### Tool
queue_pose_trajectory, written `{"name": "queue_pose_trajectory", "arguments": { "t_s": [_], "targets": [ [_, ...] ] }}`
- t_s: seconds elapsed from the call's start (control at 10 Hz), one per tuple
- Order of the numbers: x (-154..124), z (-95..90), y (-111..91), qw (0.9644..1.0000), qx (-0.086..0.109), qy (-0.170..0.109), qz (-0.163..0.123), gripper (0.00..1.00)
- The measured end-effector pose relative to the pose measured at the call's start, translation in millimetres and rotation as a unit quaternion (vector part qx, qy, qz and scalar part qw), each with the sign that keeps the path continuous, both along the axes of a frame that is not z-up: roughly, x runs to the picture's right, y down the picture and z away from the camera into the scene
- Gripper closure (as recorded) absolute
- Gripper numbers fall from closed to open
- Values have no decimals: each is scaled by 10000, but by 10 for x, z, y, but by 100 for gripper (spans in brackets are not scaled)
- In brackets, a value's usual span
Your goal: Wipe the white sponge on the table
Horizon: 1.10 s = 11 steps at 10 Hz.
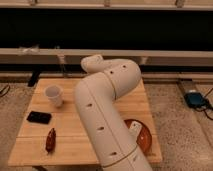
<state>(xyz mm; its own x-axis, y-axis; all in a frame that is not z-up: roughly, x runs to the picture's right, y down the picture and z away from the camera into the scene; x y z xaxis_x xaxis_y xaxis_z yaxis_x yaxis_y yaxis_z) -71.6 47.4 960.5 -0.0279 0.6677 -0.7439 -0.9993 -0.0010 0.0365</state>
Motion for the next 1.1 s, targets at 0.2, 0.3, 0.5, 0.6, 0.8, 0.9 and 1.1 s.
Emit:
{"name": "queue_pose_trajectory", "arguments": {
  "t_s": [0.2,0.3,0.5,0.6,0.8,0.9,1.1],
  "targets": [
    [-353,-75,-106,9994,71,-327,-113,95],
    [-517,-160,-132,9984,89,-531,-191,95],
    [-677,-285,-39,9966,51,-761,-317,95],
    [-785,-355,62,9953,-12,-884,-401,95],
    [-927,-461,289,9925,-193,-1066,-573,95],
    [-964,-520,415,9906,-328,-1145,-672,95],
    [-949,-610,587,9877,-539,-1220,-818,95]
  ]
}}
